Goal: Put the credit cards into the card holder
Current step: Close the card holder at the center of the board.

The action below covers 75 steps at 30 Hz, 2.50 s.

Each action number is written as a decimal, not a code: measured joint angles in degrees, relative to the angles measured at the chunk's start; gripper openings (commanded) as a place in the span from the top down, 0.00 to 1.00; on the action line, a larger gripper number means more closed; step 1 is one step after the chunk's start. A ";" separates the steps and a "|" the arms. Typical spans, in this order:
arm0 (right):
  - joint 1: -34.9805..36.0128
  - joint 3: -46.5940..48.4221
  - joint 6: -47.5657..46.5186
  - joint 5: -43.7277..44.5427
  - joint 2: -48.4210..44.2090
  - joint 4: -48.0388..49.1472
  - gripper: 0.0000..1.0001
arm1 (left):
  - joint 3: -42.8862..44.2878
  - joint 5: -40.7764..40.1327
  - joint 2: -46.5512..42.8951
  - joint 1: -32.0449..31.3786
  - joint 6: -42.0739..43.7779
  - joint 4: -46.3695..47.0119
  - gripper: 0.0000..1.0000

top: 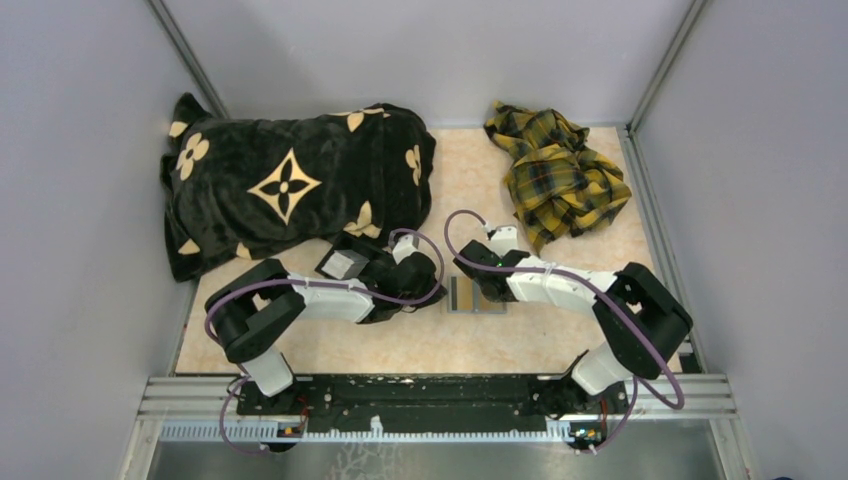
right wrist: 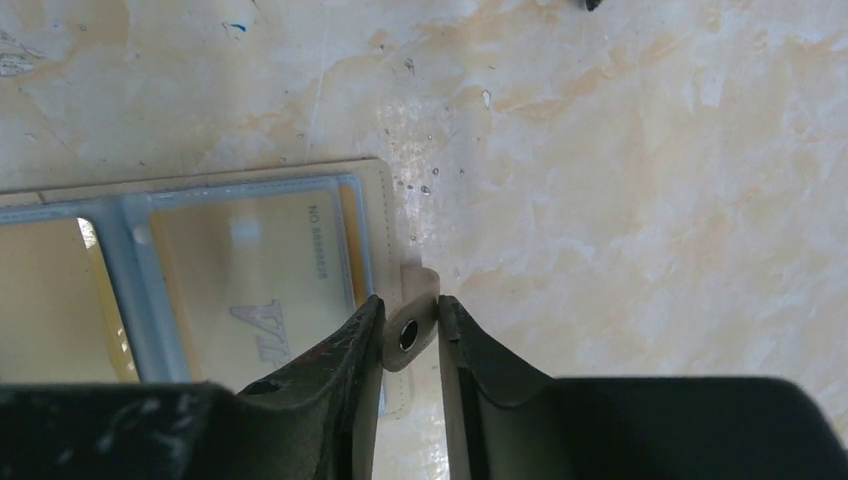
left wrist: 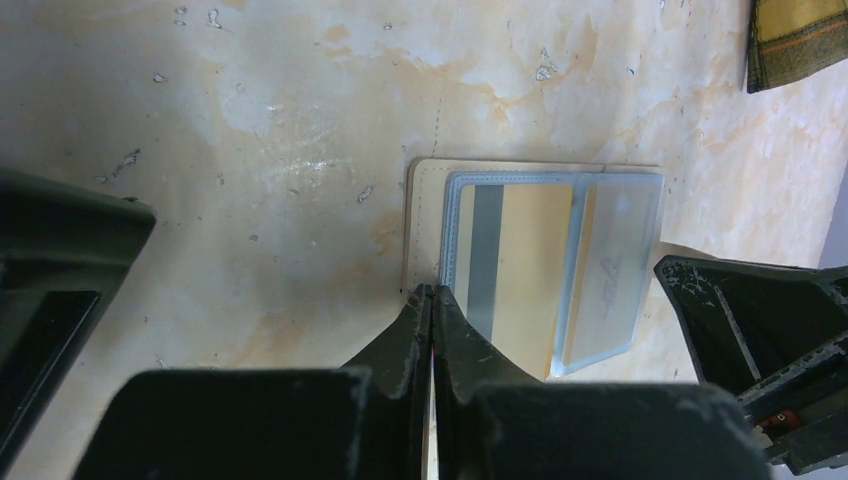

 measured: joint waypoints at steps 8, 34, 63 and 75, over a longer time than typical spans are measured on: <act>0.13 -0.17 -0.94 0.81 -2.58 0.09 1.00 | 0.00 0.07 0.00 0.02 -0.09 0.02 0.96; 11.37 7.13 -0.11 0.81 -4.46 0.22 1.00 | -1.40 0.85 -0.13 0.11 -1.55 1.99 0.97; 17.27 9.68 -0.13 -4.98 -0.11 8.66 0.55 | -5.16 1.46 -3.54 0.44 -4.50 1.38 0.99; 18.67 8.66 -0.63 -9.07 -13.44 10.84 0.55 | -4.35 1.42 -3.32 0.46 -4.74 0.04 0.99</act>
